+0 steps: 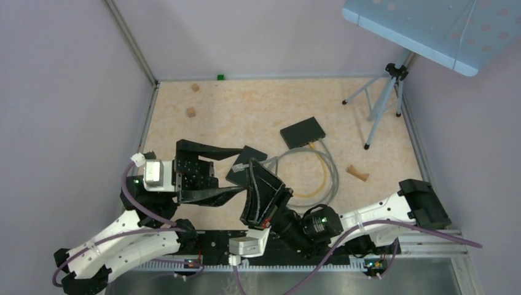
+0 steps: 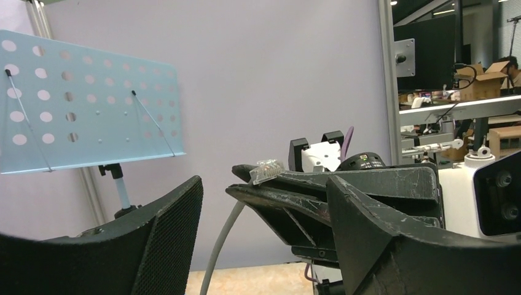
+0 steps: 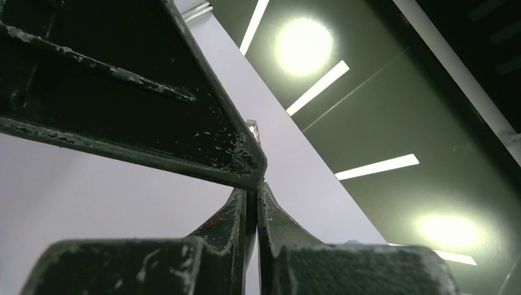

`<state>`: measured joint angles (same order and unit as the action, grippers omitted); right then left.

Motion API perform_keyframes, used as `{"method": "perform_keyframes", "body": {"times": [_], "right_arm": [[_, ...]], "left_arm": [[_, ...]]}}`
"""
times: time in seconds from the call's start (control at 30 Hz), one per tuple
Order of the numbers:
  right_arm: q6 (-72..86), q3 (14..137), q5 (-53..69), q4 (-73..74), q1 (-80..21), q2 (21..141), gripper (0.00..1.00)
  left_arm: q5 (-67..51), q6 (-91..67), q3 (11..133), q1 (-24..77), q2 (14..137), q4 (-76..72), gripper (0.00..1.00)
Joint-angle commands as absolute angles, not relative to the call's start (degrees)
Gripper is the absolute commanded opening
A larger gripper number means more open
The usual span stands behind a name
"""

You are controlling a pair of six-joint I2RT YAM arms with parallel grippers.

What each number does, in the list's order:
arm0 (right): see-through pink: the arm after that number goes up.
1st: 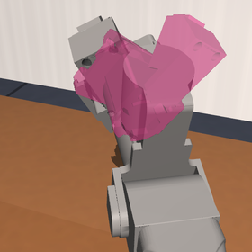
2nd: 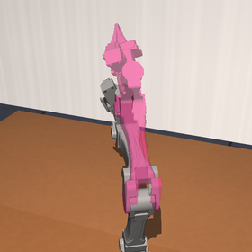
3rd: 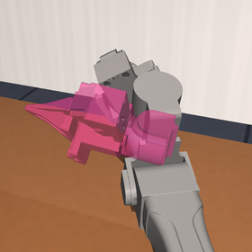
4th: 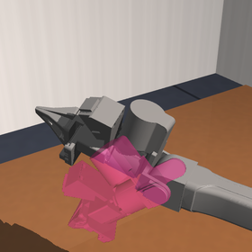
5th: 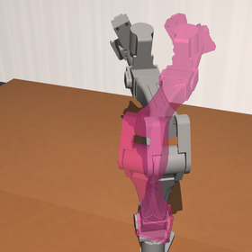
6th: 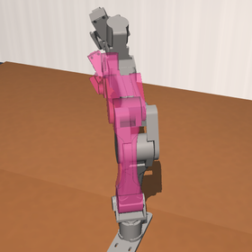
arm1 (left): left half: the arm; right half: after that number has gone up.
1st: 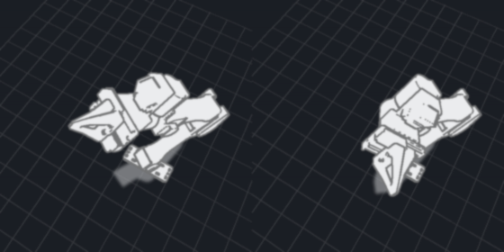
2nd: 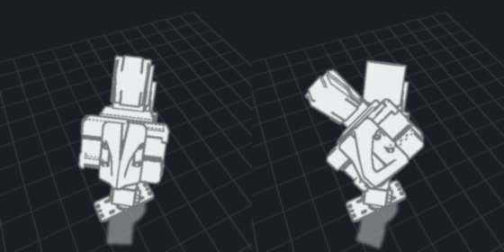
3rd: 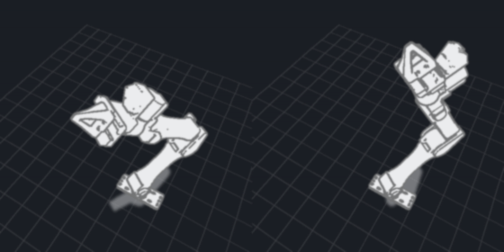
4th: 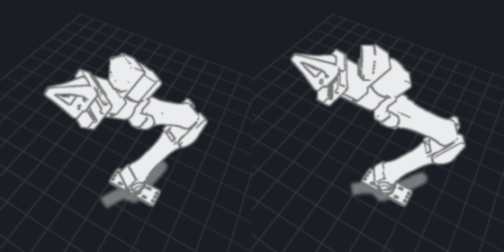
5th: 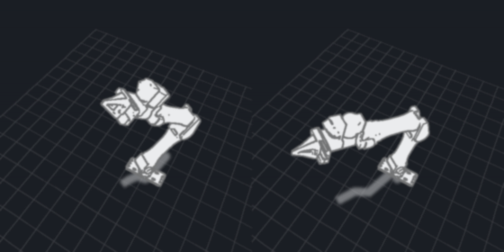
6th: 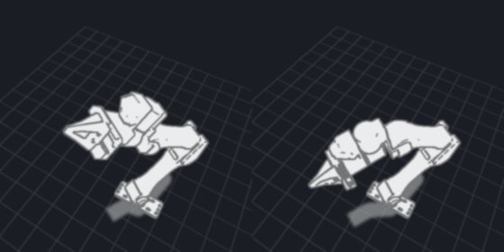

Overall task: Insert the plug into the switch port
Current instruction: Adjust the connector.

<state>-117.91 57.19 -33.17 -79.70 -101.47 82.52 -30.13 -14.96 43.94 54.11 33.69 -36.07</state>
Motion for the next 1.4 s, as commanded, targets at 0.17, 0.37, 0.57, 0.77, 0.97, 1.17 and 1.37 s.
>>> {"method": "perform_keyframes", "body": {"times": [0.17,0.37,0.57,0.77,0.97,1.17,1.37], "right_arm": [[-92.0,57.9,-39.8,-66.5,-100.9,70.7,0.0],[-35.1,60.8,-7.0,-19.7,-88.9,50.5,0.0],[-21.6,67.1,16.0,-3.2,-81.7,49.8,0.0],[-15.5,72.3,39.2,4.9,-76.9,54.2,0.0],[-12.0,72.8,46.1,3.5,-74.5,56.3,0.0],[-9.0,71.8,46.8,0.5,-73.6,55.9,0.0],[-7.0,71.5,47.1,-2.2,-72.8,56.0,0.0]], "left_arm": [[-30.9,-14.2,46.6,54.2,29.9,-35.3,0.79],[-36.7,-8.2,52.4,54.2,29.9,-23.5,0.82],[-44.9,-3.3,58.9,54.3,35.1,-20.2,0.88],[-60.4,1.7,71.5,54.2,45.8,-12.9,0.88],[-70.4,-5.4,74.0,54.2,52.1,-18.8,0.8],[-75.2,-7.4,72.6,54.2,52.6,-18.8,0.81],[-79.3,-10.7,72.6,54.2,53.1,-21.8,0.73]]}}
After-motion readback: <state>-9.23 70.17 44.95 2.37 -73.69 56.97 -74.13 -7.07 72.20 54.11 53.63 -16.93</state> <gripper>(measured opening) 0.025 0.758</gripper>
